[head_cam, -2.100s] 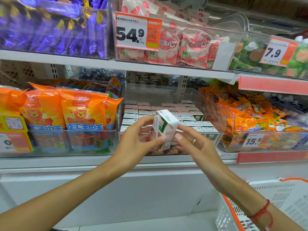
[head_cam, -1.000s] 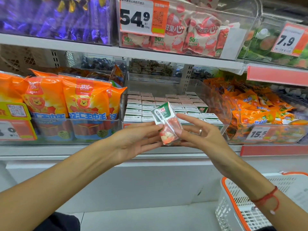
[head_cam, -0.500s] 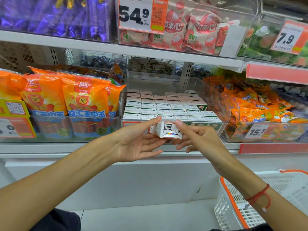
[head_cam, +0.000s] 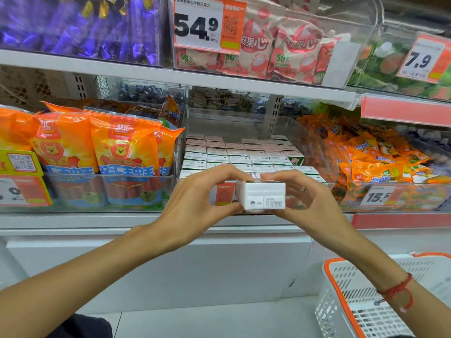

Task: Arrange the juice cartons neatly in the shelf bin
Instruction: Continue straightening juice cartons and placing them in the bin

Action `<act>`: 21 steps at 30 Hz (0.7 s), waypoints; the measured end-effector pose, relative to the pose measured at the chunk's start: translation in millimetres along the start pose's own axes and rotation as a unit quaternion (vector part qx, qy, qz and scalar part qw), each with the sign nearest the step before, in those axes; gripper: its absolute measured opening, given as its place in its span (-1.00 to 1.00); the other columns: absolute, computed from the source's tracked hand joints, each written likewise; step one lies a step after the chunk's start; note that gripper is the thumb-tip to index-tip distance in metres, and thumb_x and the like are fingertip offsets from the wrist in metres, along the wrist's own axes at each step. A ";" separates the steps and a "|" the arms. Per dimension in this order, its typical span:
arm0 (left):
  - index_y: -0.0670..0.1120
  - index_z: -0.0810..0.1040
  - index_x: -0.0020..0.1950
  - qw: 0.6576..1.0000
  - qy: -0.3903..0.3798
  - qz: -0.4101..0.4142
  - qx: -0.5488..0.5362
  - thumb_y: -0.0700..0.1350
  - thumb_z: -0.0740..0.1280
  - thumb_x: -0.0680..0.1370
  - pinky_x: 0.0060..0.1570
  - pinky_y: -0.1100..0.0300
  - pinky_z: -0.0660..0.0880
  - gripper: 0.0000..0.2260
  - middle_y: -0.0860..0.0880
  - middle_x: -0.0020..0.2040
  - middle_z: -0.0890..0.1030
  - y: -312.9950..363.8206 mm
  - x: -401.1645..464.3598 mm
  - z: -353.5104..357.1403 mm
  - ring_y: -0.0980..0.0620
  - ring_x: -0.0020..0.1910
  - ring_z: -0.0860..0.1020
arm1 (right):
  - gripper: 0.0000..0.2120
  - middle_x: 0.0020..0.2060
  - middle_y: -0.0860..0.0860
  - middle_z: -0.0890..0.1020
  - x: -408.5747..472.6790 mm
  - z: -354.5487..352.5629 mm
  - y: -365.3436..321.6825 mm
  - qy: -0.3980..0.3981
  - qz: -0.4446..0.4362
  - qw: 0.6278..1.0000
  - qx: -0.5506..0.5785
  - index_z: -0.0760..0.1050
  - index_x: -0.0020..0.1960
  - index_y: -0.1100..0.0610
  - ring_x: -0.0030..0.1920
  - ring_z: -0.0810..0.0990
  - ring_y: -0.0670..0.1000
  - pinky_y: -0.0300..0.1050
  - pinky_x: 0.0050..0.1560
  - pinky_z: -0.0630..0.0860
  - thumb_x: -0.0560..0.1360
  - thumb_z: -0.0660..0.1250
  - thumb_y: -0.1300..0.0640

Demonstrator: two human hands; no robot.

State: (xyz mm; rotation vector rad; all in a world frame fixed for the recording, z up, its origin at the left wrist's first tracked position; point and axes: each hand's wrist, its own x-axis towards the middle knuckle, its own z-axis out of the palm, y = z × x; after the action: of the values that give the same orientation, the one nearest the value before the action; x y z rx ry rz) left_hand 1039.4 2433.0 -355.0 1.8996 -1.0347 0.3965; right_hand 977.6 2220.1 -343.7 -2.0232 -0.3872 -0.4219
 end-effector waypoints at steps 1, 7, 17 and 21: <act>0.07 0.57 0.17 1.000 0.005 -0.001 -0.009 -0.06 0.52 0.41 0.10 0.17 0.55 -0.65 0.24 0.11 0.61 0.0 0.3 1.6 0.21 0.18 0.54 | -0.64 0.08 -0.28 0.63 -0.5 0.6 0.7 0.010 -0.012 1.000 -0.017 0.54 0.12 -0.07 0.18 0.56 -0.20 -0.38 0.05 0.51 0.34 0.47 0.05; 0.18 0.52 0.20 0.975 0.059 -0.144 -0.160 -0.17 0.48 0.45 -0.06 0.44 0.51 -0.60 0.23 0.12 0.61 4.5 5.9 7.7 0.32 0.11 0.56 | -0.58 0.14 -0.20 0.60 -1.4 6.6 2.8 0.121 -0.085 0.979 -0.139 0.50 0.17 -0.11 0.21 0.52 -0.18 -0.34 0.10 0.50 0.40 0.52 0.20; -0.10 0.57 0.21 0.756 -0.054 -0.439 -0.484 0.17 0.47 0.32 -0.11 0.13 0.65 -0.44 -0.10 0.06 0.70 13.5 21.0 0.9 -0.03 0.03 0.68 | -0.57 -0.02 0.12 0.59 6.2 7.7 14.6 0.211 -0.269 0.842 -0.417 0.53 0.13 0.06 0.05 0.42 0.08 -0.03 0.00 0.45 0.31 0.55 0.17; -0.08 0.61 0.16 0.788 -0.041 -0.429 -0.439 0.02 0.49 0.35 -0.07 0.18 0.64 -0.59 -0.11 0.02 0.71 3.1 28.2 -1.1 -0.02 0.00 0.69 | -0.62 0.01 0.06 0.58 13.3 8.8 23.3 0.151 -0.258 0.859 -0.415 0.52 0.11 0.08 0.04 0.46 0.06 -0.08 -0.02 0.45 0.34 0.54 0.14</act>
State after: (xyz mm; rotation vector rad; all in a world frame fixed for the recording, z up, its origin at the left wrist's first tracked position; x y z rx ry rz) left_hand 1053.9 2419.1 -334.9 1.2985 -0.1949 -0.6203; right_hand 1000.8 2218.5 -359.7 -2.5921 -0.6228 -1.4247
